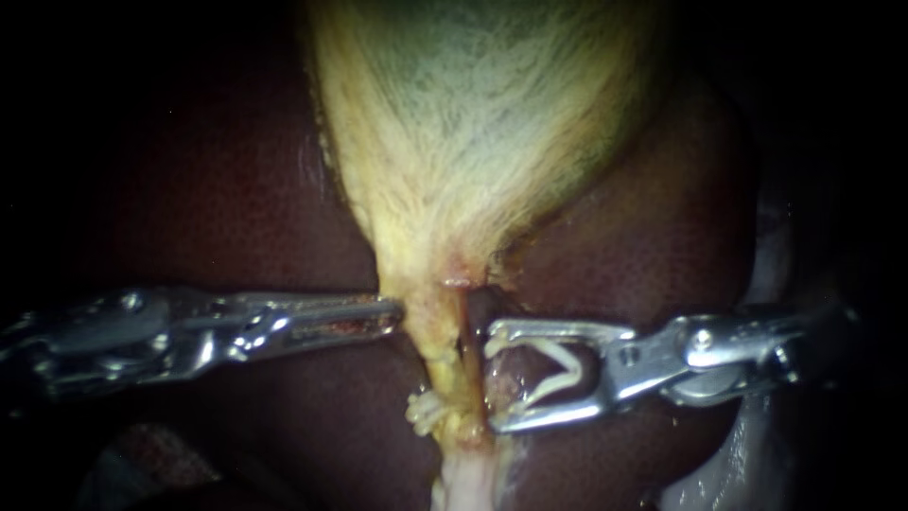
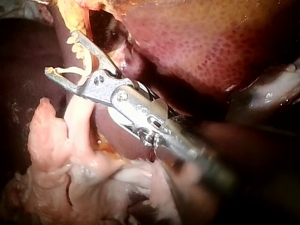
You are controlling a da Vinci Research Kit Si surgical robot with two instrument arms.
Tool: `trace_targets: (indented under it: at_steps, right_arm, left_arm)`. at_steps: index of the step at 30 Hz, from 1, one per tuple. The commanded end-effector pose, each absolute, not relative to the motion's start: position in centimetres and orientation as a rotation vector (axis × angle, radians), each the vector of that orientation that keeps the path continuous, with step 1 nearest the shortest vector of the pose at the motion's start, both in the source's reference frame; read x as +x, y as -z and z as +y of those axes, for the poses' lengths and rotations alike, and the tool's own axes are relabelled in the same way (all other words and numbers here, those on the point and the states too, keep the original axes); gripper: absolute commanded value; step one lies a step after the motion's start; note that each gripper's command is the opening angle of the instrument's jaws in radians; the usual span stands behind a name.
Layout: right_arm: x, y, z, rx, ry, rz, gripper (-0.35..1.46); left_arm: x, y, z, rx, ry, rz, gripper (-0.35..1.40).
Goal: Clipping third clip left tube
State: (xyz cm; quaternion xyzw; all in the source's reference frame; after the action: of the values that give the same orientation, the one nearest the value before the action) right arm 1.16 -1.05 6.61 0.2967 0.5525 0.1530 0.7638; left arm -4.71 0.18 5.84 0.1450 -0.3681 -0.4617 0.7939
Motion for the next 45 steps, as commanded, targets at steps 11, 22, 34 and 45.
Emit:
trace_targets:
  at_steps: [11,22,34,45]
  right_arm:
    - [1.19,-7.01,-0.87,0.645,-0.361,1.17,0.55]
    - [1.41,-7.18,-1.0,0.628,-0.354,1.155,0.56]
    - [1.73,-7.08,-1.28,0.714,-0.24,1.192,0.53]
    - [1.74,-6.83,-0.96,0.709,-0.29,1.253,0.53]
  left_arm:
    - [-4.73,-5.69,0.12,0.307,1.002,-0.797,-0.3]
    - [-4.78,-5.63,0.1,0.304,1.007,-0.801,-0.3]
    - [-4.82,-5.63,0.1,0.302,1.009,-0.801,-0.3]
    - [-4.84,-5.65,0.1,0.298,1.011,-0.8,-0.3]
